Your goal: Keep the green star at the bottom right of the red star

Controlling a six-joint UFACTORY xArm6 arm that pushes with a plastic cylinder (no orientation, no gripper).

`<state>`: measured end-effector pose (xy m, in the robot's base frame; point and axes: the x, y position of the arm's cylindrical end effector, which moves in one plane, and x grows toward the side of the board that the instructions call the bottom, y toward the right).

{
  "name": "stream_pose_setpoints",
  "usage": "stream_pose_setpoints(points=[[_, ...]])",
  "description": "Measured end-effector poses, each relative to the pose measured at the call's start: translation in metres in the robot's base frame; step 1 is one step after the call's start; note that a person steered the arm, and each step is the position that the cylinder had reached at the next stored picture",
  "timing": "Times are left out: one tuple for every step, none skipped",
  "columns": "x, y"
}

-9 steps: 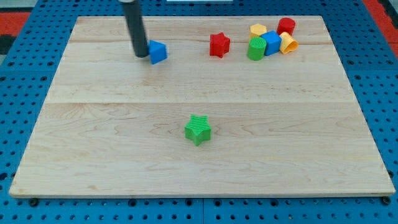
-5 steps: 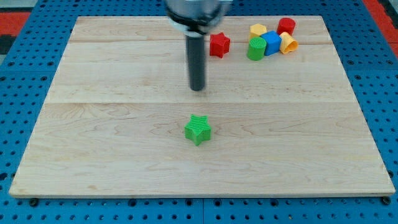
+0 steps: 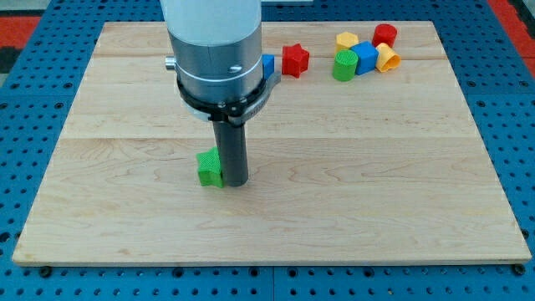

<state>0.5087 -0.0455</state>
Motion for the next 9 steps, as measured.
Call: stream_pose_setpoints(points=[[-0.007,0.007],[0.012,0.010],[0.037,-0.030],[0.042,-0.073],[0.026,-0.087],[-0.006,-0.087],[-0.017,-0.087],[0.007,-0.087],[0.011,-0.056]])
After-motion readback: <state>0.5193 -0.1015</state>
